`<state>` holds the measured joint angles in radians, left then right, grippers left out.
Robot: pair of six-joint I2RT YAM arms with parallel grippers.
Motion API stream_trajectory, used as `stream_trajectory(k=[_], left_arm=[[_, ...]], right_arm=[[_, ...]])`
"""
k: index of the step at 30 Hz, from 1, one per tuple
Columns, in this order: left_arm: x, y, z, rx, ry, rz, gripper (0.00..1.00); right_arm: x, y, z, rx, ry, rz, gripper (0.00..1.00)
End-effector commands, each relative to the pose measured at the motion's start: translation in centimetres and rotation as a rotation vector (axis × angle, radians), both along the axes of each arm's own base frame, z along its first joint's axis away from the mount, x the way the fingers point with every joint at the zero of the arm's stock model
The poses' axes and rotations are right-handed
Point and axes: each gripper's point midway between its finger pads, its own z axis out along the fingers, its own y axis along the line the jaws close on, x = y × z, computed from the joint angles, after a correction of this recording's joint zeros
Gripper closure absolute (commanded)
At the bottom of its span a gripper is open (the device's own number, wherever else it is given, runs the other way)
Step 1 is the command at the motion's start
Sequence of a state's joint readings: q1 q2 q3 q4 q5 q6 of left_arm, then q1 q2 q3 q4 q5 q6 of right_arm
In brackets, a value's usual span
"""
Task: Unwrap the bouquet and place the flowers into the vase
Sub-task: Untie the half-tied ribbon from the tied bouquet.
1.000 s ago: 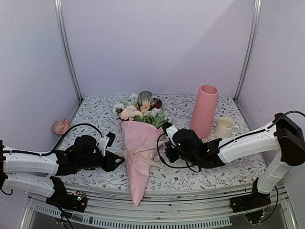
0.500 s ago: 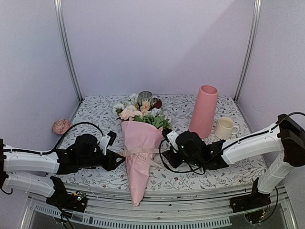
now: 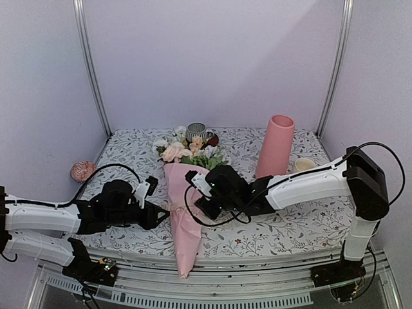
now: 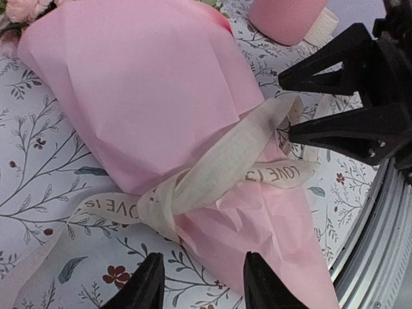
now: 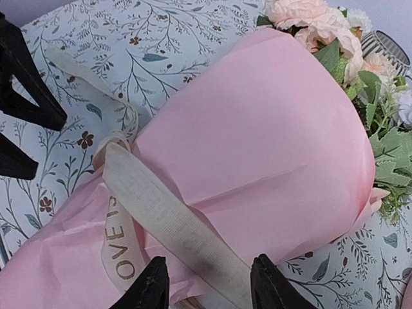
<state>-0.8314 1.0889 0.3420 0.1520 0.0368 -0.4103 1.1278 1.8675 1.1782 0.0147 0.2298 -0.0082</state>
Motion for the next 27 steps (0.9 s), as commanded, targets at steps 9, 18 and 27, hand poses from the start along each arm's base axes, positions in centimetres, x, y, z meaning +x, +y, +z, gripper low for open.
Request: stream_trajectory(k=[9,18,27], left_arm=[[0.9,0.0,0.9,0.004,-0.034,0.014,0.56],[1.0,0.0,1.0,0.009,-0.040,0.015,0.56],[1.0,0.1,1.0,0.011,-0.041,0.016,0.56]], right_arm=[[-0.1,2.1,-2.6,-0.119,-0.023,0.077,0.48],[1.0,3.3,-3.7,-0.149,-0.052,0.066,0.48],[2.3,4.6,-2.9,-0.111,-0.097,0.035,0.73]])
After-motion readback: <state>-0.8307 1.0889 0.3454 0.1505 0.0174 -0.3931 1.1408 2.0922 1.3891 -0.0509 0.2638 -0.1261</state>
